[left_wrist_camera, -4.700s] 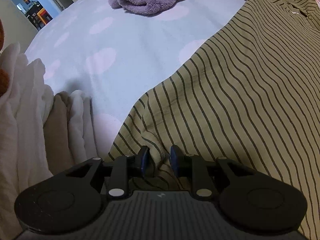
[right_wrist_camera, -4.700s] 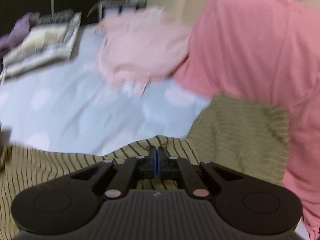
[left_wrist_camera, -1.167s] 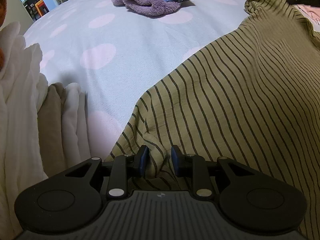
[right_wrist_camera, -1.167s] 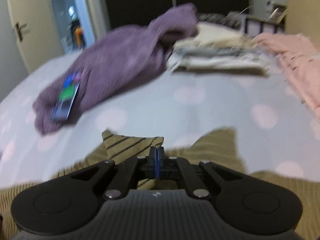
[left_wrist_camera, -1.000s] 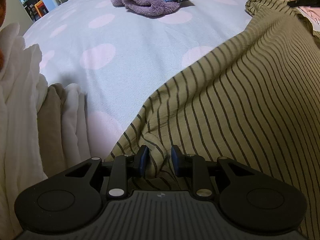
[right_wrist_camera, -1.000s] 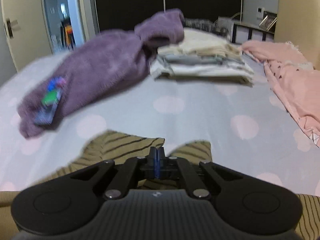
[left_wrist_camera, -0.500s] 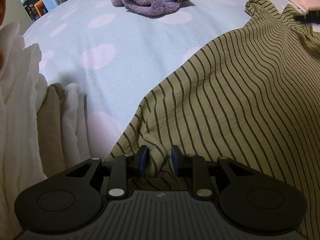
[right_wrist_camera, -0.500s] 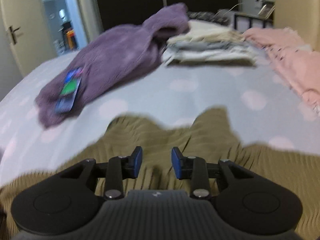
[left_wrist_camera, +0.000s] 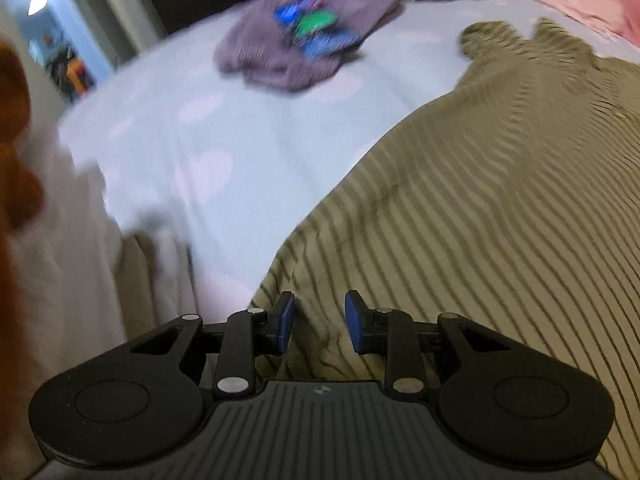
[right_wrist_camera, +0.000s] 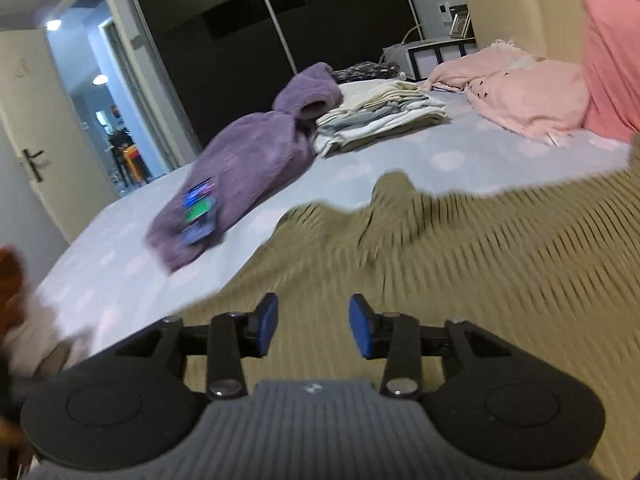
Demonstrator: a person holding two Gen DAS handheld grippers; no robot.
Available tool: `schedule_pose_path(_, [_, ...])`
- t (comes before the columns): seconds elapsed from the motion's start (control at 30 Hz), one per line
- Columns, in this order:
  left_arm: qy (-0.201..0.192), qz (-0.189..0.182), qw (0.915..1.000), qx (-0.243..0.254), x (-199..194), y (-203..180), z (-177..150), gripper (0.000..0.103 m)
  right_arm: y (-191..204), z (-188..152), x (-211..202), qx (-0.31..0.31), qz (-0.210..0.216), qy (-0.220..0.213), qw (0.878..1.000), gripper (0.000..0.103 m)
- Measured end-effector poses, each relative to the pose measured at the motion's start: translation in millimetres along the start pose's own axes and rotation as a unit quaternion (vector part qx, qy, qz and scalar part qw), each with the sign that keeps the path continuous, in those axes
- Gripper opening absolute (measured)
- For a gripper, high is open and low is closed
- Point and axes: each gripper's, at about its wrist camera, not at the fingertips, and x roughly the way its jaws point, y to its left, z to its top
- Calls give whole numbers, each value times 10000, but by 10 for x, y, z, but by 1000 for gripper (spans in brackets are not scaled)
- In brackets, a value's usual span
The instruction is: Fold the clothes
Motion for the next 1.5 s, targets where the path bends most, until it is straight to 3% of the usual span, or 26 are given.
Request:
schedule_pose_path(0.17, [-205, 130, 9994, 254, -599, -117, -54, 26, 194, -848, -453, -80, 341, 254, 9991, 47])
schedule_pose_path(0.23, [-256, -213, 9994, -41, -856, -48, -89, 26, 270, -1121, -459, 57, 735, 486, 9961, 47])
schedule_pose_path(0.3, [-352, -268, 9989, -145, -1068, 37, -81, 29, 499, -1274, -358, -554, 874, 962, 9900, 47])
schedule_pose_path(0.4, [-463, -104, 9988, -107, -1199, 66, 27, 40, 720, -1434, -379, -1464, 985, 1065, 9785, 47])
schedule_pose_path(0.57, [-258, -190, 9989, -338, -1115, 69, 213, 40, 902, -1478, -783, -1750, 1095, 1184, 9713, 47])
schedule_pose_path(0.63, [-165, -343, 9984, -422, -1015, 81, 149, 40, 928, -1389, -1007, -1452, 825, 1217, 9784, 49])
schedule_pose_path(0.7, [-97, -721, 9959, -530, -881, 104, 67, 40, 836, -1278, -1236, -722, 139, 1359, 9880, 55])
schedule_pose_path(0.77, [40, -1179, 9908, -664, -710, 103, 4, 40, 656, -1280, -1494, 225, -639, 1520, 9861, 57])
schedule_pose_path(0.83, [141, -1512, 9863, -644, -545, 48, -52, 40, 477, -1339, -1749, 1168, -1382, 1675, 9691, 57])
schedule_pose_path(0.93, [251, -1804, 9821, -486, -338, -47, -78, 40, 451, -1553, -1939, 1964, -2022, 2059, 9371, 57])
schedule_pose_path(1.03, [205, -2008, 9786, -399, -207, -88, -100, 40, 646, -1729, -1916, 2573, -1977, 2353, 9161, 58])
schedule_pose_path(1.1, [85, -2142, 9762, -337, -177, -102, -129, 40, 837, -1882, -1891, 2564, -2334, 2370, 9075, 58])
schedule_pose_path(1.23, [-265, -2571, 9658, -195, -230, -138, -266, 39, 1055, -2349, -1971, 3417, -2377, 1902, 8892, 57])
schedule_pose_path(1.3, [-388, -2740, 9608, -129, -290, -161, -341, 40, 1130, -2542, -1992, 3616, -2321, 1495, 8905, 41])
schedule_pose_path(1.33, [-443, -2778, 9595, -123, -360, -139, -355, 40, 1171, -2631, -2012, 3631, -2289, 1245, 8946, 11])
schedule_pose_path(1.37, [-498, -2816, 9582, -117, -431, -117, -370, 39, 1216, -2700, -2067, 3619, -2285, 1047, 8977, 3])
schedule_pose_path(1.47, [-667, -2921, 9540, -109, -642, -50, -412, 41, 1401, -2776, -2320, 3340, -2352, 604, 9108, 0])
schedule_pose_path(1.5, [-754, -2905, 9537, -178, -712, -8, -423, 46, 1461, -2755, -2405, 3191, -2440, 549, 9141, 0])
